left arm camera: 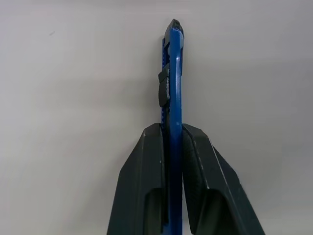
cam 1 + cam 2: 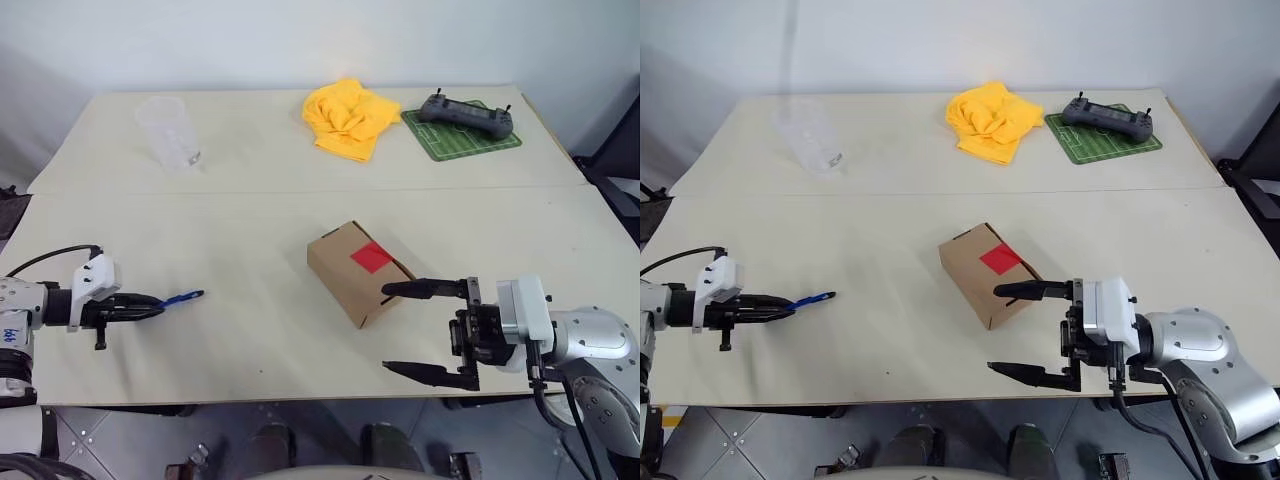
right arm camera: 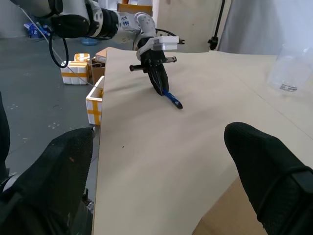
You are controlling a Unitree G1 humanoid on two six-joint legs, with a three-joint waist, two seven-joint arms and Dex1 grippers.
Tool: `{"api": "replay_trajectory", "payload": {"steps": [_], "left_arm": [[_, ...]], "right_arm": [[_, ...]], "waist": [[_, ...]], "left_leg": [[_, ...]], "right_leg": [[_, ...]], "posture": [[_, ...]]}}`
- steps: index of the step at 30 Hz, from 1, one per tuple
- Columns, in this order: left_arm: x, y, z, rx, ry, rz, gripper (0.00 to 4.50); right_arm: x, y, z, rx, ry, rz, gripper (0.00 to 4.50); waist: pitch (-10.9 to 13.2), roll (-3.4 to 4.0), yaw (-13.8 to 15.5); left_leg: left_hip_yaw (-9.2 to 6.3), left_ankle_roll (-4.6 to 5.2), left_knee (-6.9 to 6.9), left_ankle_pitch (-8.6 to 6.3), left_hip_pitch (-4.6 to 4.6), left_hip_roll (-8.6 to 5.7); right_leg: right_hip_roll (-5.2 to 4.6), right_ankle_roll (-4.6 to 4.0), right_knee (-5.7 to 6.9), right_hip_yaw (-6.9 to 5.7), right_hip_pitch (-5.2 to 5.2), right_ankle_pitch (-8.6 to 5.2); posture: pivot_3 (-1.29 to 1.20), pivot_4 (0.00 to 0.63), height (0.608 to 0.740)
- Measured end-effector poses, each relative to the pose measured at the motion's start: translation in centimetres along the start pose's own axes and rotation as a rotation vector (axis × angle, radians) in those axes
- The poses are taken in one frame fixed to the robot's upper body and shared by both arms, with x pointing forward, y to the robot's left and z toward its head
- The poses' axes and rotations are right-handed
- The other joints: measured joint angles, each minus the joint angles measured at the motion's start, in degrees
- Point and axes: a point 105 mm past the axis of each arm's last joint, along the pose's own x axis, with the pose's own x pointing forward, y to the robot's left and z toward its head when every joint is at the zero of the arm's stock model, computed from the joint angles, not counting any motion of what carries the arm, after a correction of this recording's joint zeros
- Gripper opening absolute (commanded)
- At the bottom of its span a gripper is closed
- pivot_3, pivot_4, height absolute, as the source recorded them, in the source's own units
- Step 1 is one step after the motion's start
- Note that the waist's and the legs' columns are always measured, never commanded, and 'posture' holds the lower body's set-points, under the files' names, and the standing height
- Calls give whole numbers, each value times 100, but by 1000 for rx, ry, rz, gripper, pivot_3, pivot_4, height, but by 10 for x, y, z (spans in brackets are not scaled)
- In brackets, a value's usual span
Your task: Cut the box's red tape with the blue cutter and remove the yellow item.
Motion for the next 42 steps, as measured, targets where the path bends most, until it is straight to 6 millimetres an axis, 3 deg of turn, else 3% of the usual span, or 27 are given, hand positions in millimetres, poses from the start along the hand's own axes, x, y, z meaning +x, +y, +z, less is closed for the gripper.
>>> {"api": "replay_trajectory", "payload": {"steps": [3, 6, 13, 20, 29, 36, 42], "left_arm": [[2, -8, 2, -9, -8, -19, 1177], [7, -20, 7, 23, -11, -51, 2100], [12, -36, 11, 36, -21, -105, 2100], [-1, -19, 4, 61, 13, 5, 2100], [-10, -11, -3, 27, -9, 82, 2100], [-13, 8, 10, -12, -104, 211, 2100], [-13, 12, 7, -37, -111, 247, 2100]], "right_arm": [[0, 0, -1, 3, 2, -1, 4500], [-1, 1, -3, 5, 10, -5, 4500], [-1, 1, -3, 7, 13, -7, 4500], [0, 1, -4, 13, 11, -7, 4500], [1, 0, -5, 13, 11, -26, 4500], [1, -1, -6, 17, 8, -35, 4500], [3, -1, -7, 22, 5, -44, 4500]], "waist": [[0, 0, -4], [0, 0, 7], [1, -2, 7], [3, -5, -9], [4, -6, -104], [15, -25, -110], [18, -31, -123]], "left_leg": [[0, -1, -5, -3, 0, 4], [-1, 2, -4, -8, 0, 15], [1, 7, -3, -15, -1, 17], [2, -3, -4, -21, -1, 13], [4, -4, -2, -23, 0, 16], [6, -6, -2, -27, -5, 45], [11, -9, -3, -29, -5, 52]], "right_leg": [[2, 0, -28, 0, 0, 0], [-2, 2, -35, 2, 0, 1], [2, 2, -44, 1, -1, 1], [19, 1, -45, 1, -5, 1], [21, 2, -43, 1, -5, 1], [25, 3, -36, -1, -5, 2], [33, 3, -36, -2, -6, 2]], "posture": [[0, 150, 740], [0, 150, 740], [0, 150, 740], [0, 150, 740], [0, 150, 740], [0, 150, 740], [0, 150, 740]]}}
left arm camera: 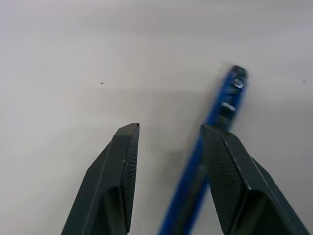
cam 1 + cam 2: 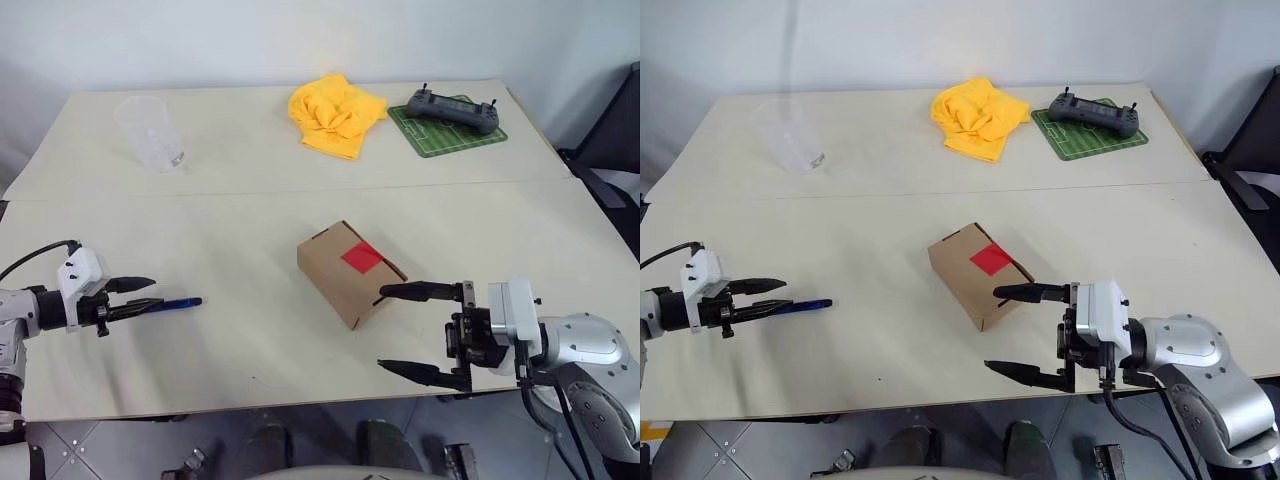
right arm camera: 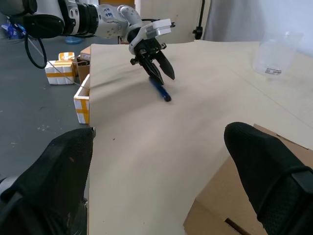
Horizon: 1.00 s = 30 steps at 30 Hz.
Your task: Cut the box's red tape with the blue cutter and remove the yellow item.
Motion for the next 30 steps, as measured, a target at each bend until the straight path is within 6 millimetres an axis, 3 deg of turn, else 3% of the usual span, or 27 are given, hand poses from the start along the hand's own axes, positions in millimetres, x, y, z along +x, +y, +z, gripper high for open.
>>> {"api": "replay_trajectory", "payload": {"steps": [5, 14, 19, 30], "left_arm": [[-2, -5, -3, -18, 3, -48, 2100], [-13, 8, 4, 5, 50, -98, 2100], [-15, 0, -10, 31, 164, -194, 2100], [-8, 9, -11, 102, 199, -179, 2100]], "right_arm": [[0, 0, -1, 2, 2, -6, 4500], [0, 1, -1, 5, 4, -5, 4500], [0, 1, -2, 10, 5, -5, 4500], [0, 5, -3, 17, 9, 2, 4500]], "waist": [[1, -3, 9], [3, -6, 11], [4, -7, -9], [5, -9, 28]], "left_leg": [[1, 0, 1, 0, 0, 1], [19, 0, 1, 0, -1, -22], [25, 1, -2, -2, 0, -21], [53, 2, 11, -1, 4, -20]], "right_leg": [[0, 0, -1, 0, 0, 0], [4, 0, 1, -4, 0, 0], [5, 0, 1, -4, -5, 0], [2, 0, 6, -10, -2, 0]], "posture": [[0, 150, 740], [0, 150, 740], [0, 150, 740], [0, 150, 740]]}}
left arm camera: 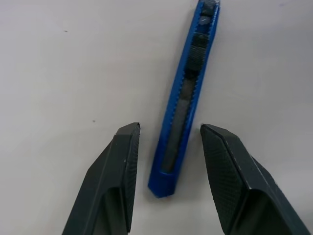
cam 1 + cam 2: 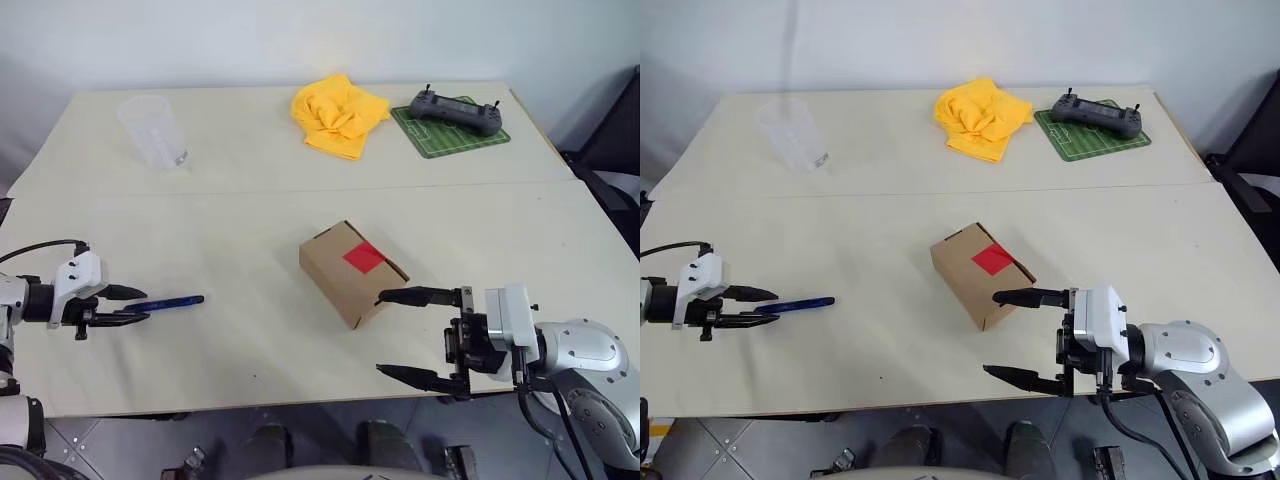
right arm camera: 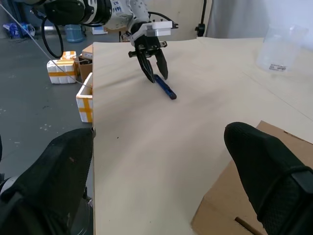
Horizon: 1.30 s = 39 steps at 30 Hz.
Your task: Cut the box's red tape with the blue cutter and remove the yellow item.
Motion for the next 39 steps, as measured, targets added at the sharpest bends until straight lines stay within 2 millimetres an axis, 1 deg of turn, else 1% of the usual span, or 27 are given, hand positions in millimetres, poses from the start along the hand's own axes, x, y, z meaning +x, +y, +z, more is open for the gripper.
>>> {"api": "replay_trajectory", "payload": {"steps": [3, 6, 21, 22, 23, 31, 39], "left_arm": [[1, 1, -1, -11, 1, 2, 1517], [3, 1, -1, -14, 1, 0, 649], [7, 2, 1, -31, -19, 3, 649], [9, 2, 1, -47, -27, 2, 998], [10, 1, 2, -57, -34, -6, 1165], [14, -7, 4, -11, -46, -50, 3470], [15, -5, 3, -11, -48, -18, 3470]], "right_arm": [[0, 0, 0, 1, 0, 0, 4500], [0, 0, 0, 4, 2, 0, 4500], [1, 2, 2, 7, 4, 8, 4500], [1, 2, 1, 7, 4, 8, 4500], [1, 2, 2, 5, 4, 8, 4500], [2, 0, 4, -10, 0, 11, 4500], [4, 1, 3, -3, -2, 20, 4500]], "waist": [[-1, 2, -1], [-1, 3, -3], [-8, 13, 15], [-8, 13, 25], [-8, 14, 37], [-12, 21, 129], [-19, 33, 128]], "left_leg": [[2, 3, 1, -1, 7, 0], [2, 11, 3, -6, 7, 6], [5, 10, 5, -5, 7, 18], [5, 10, 5, -5, 7, 17], [5, 10, 5, -5, 7, 17], [5, 11, 12, -6, 7, 23], [5, 20, 22, -9, 9, 22]], "right_leg": [[-1, 0, 1, 1, 1, 0], [-1, -1, 3, 1, 1, 0], [-4, -1, 2, 2, 3, 0], [-4, -1, 3, 2, 3, 0], [-4, 0, 2, 2, 4, 0], [-5, -1, 1, 2, 6, 0], [-1, -10, 8, 0, 7, 5]], "posture": [[0, 150, 740], [0, 150, 740], [0, 150, 740], [0, 150, 740], [0, 150, 740], [0, 150, 740], [0, 150, 740]]}}
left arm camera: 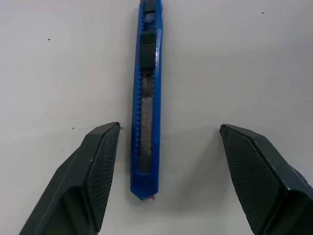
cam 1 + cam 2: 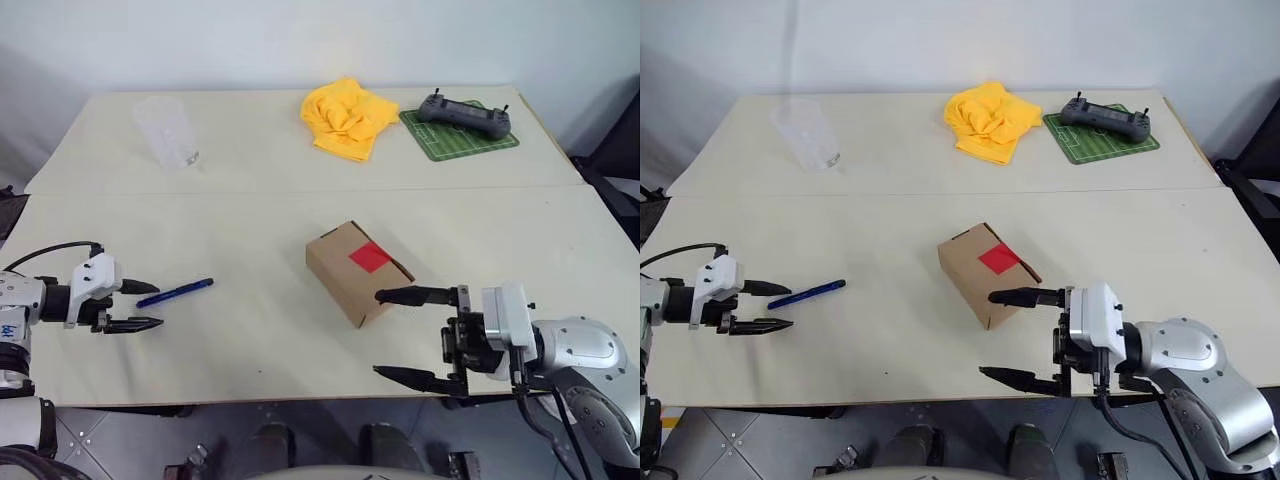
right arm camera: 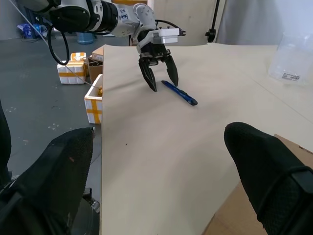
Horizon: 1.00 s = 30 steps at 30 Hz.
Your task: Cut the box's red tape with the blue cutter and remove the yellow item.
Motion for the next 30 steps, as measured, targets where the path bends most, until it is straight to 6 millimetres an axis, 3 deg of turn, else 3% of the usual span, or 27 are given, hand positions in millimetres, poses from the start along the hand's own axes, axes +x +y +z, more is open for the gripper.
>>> {"api": "replay_trajectory", "payload": {"steps": [2, 5, 10, 19, 24, 30], "left_arm": [[1, 1, -1, -14, -3, 6, 3470], [3, 3, -1, -52, -9, 19, 2900], [3, 7, -1, -87, -10, 54, 1442], [4, 9, -1, -56, 1, 67, 1442], [6, 7, -1, -48, 0, 51, 418], [6, 5, -2, -40, 2, 50, 418]], "right_arm": [[0, 0, 0, 0, -2, -3, 4500], [0, -1, 0, -2, -2, -5, 4500], [1, -2, 1, -5, -7, -12, 4500], [1, -2, 1, -8, -3, -16, 4500], [1, -2, 1, -8, -6, -15, 4500], [2, -3, 1, -14, -7, -15, 4500]], "waist": [[-5, 9, 2], [-6, 11, 2], [-7, 12, -9], [-14, 24, -4], [-18, 30, -3], [-22, 38, -5]], "left_leg": [[0, 1, 3, 0, 0, 0], [-1, 2, 4, 1, 1, 0], [1, 3, 5, 0, 1, 0], [3, 4, 3, -1, 1, 0], [3, 4, 3, -1, 1, 1], [5, 5, 3, -2, 1, 1]], "right_leg": [[0, -1, 2, 0, 1, 0], [2, -4, 5, -1, 1, 2], [2, -6, 4, 0, 1, 4], [1, -6, -1, -1, 1, 4], [0, -6, -1, -1, 1, 4], [0, -6, -3, 0, 1, 4]], "posture": [[0, 150, 740], [0, 150, 740], [0, 150, 740], [0, 150, 740], [0, 150, 740], [0, 150, 740]]}}
